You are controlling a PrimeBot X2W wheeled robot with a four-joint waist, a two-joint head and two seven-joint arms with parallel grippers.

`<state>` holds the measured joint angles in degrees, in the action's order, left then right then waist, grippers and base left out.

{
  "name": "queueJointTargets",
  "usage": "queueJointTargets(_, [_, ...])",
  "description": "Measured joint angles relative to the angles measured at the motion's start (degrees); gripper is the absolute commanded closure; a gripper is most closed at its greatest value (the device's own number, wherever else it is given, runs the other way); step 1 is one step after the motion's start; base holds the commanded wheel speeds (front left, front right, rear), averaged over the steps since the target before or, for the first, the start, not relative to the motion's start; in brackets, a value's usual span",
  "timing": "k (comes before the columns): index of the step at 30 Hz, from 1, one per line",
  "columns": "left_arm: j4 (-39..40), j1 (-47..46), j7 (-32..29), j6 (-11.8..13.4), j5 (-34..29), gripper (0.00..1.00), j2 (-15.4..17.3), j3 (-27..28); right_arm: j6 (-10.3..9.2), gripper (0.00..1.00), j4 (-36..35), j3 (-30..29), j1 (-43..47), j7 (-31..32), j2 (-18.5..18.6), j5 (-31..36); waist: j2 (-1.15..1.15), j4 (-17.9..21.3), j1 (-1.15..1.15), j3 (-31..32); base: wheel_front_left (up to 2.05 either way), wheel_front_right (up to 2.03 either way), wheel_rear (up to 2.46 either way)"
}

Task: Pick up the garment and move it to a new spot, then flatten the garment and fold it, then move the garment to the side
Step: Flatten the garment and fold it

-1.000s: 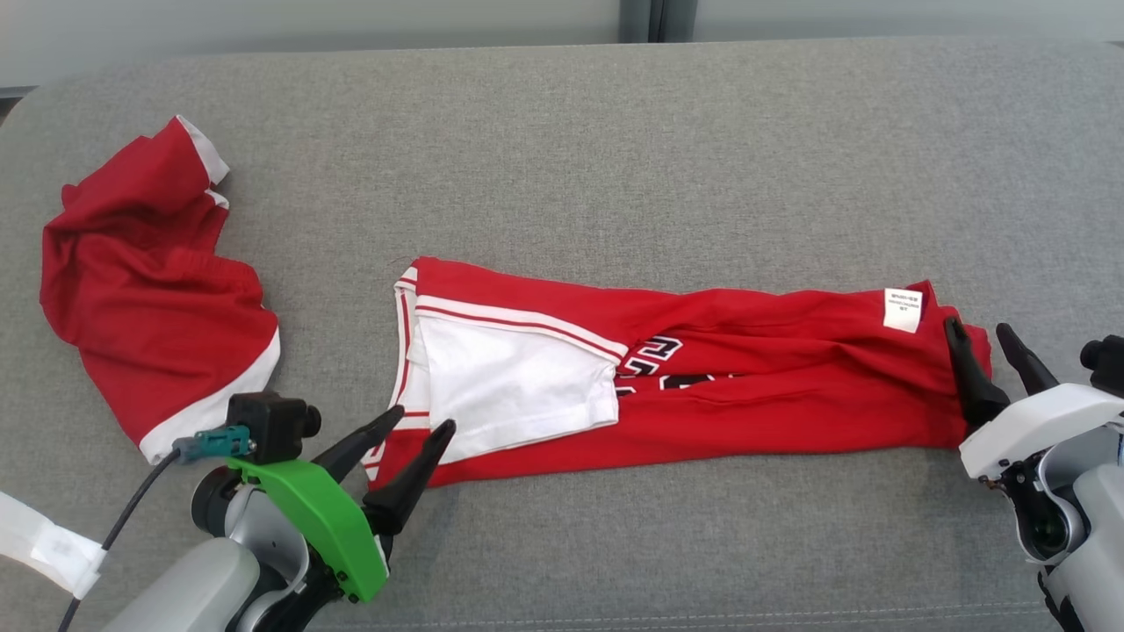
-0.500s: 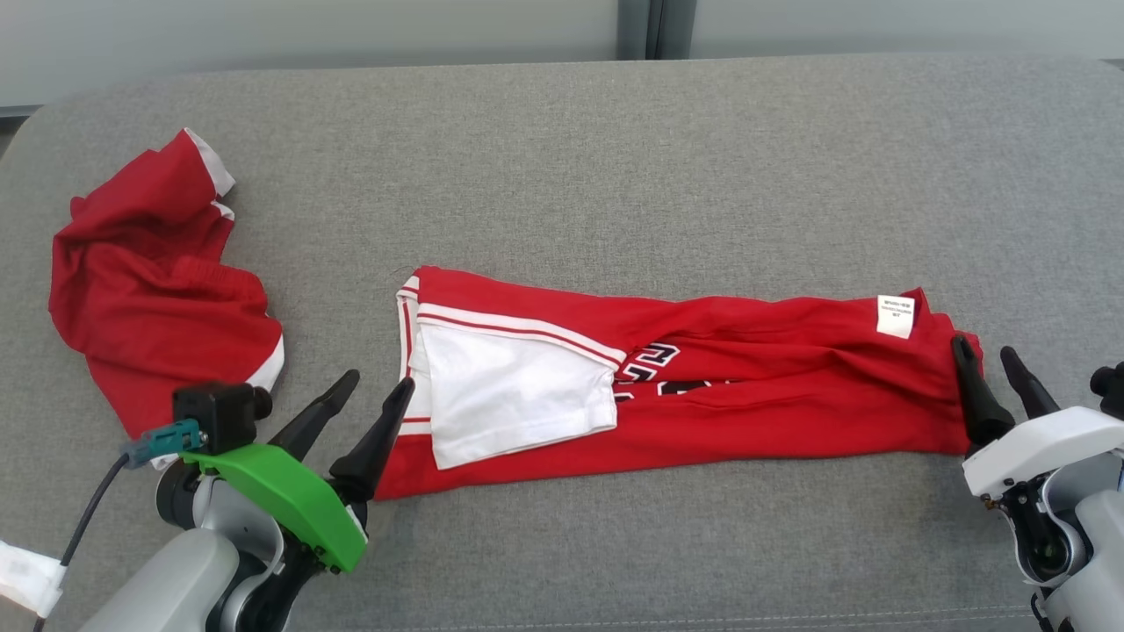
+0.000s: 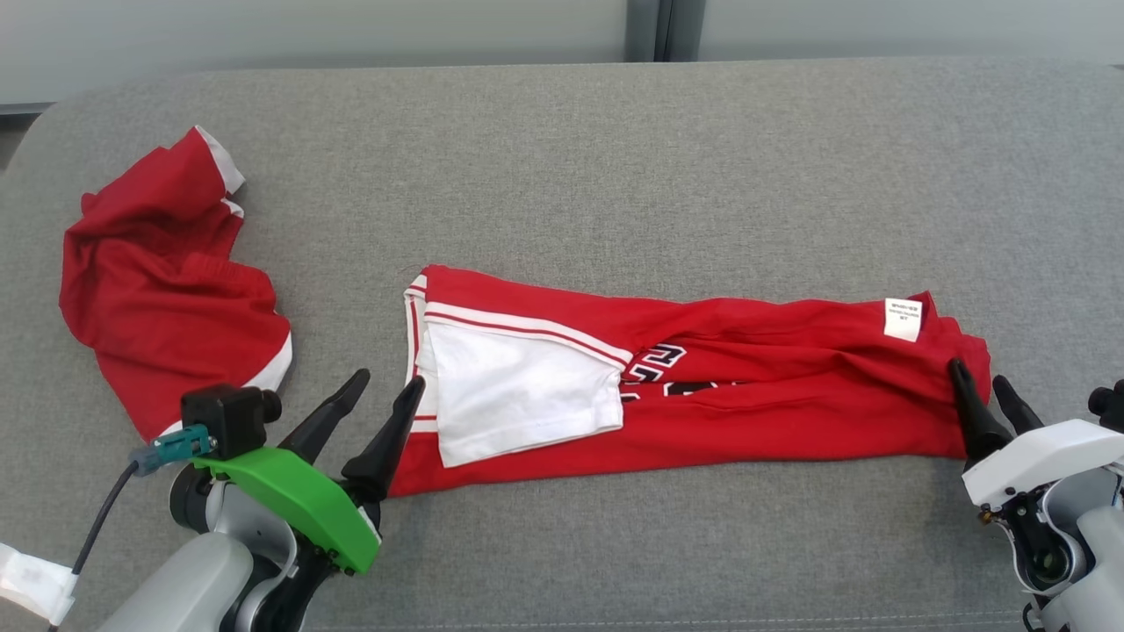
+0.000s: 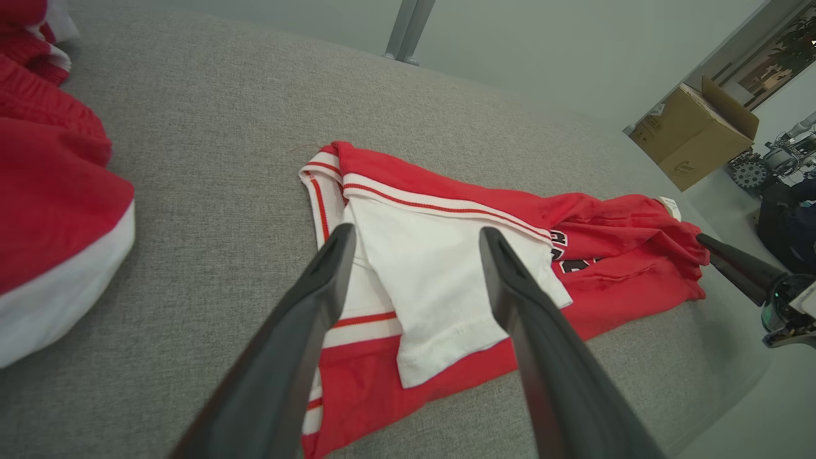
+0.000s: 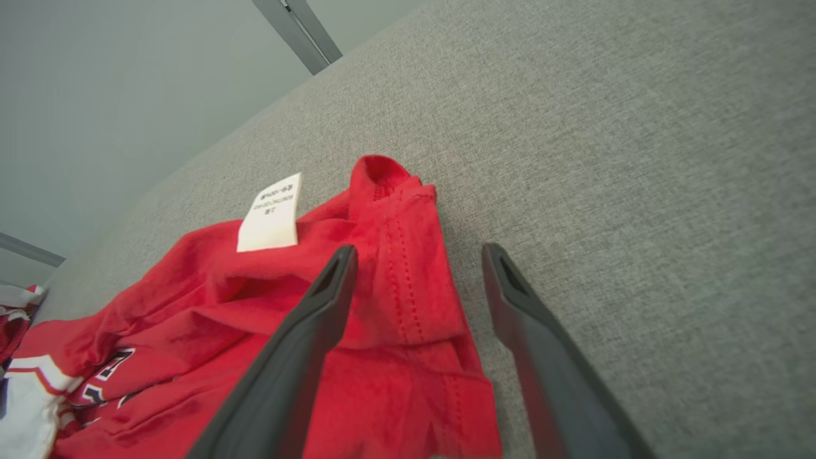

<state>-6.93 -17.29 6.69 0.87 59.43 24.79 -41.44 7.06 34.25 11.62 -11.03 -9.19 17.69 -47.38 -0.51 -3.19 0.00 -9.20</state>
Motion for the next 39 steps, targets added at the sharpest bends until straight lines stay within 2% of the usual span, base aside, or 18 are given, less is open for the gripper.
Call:
queueJointTargets(8, [1.2,0.1,0.0,0.2,0.0,0.0,0.0,0.0,0.0,0.0,1.3,-0.4,-0.2,2.7,-1.4,-2.0,0.0,-0.8,0.0,-0.9,0.0,0.0,0.0])
queueJointTargets(17, [1.8,0.1,0.0,0.7,-0.1,0.0,0.0,0.1,-0.48,0.0,3.1,-1.8,-1.6,4.0,-1.3,-3.1,0.0,-2.1,0.0,-1.8,0.0,0.0,0.0])
queueJointTargets(28, [1.8,0.1,0.0,0.7,-0.1,0.0,0.0,0.2,-0.55,0.0,4.7,-0.5,-2.9,7.3,-1.7,-4.6,0.0,-2.7,0.0,-1.7,0.0,0.0,0.0])
queueJointTargets(29, [1.8,0.1,0.0,0.8,0.0,0.0,0.0,0.2,-0.54,0.48,4.8,-0.2,-3.1,7.7,-1.8,-4.6,0.0,-2.7,0.0,-1.7,0.0,0.0,0.0])
queueJointTargets(32, [1.8,0.1,0.0,1.0,0.1,0.0,0.0,0.2,-0.54,1.0,5.2,0.2,-3.7,8.1,-1.9,-4.6,0.0,-2.8,0.0,-1.6,0.0,0.0,0.0])
queueJointTargets(39, [1.9,0.1,0.0,1.2,0.1,0.0,0.0,0.2,-0.53,1.0,5.2,1.2,-4.4,8.1,-3.1,-4.2,0.0,-2.6,0.0,-1.4,0.0,0.0,0.0])
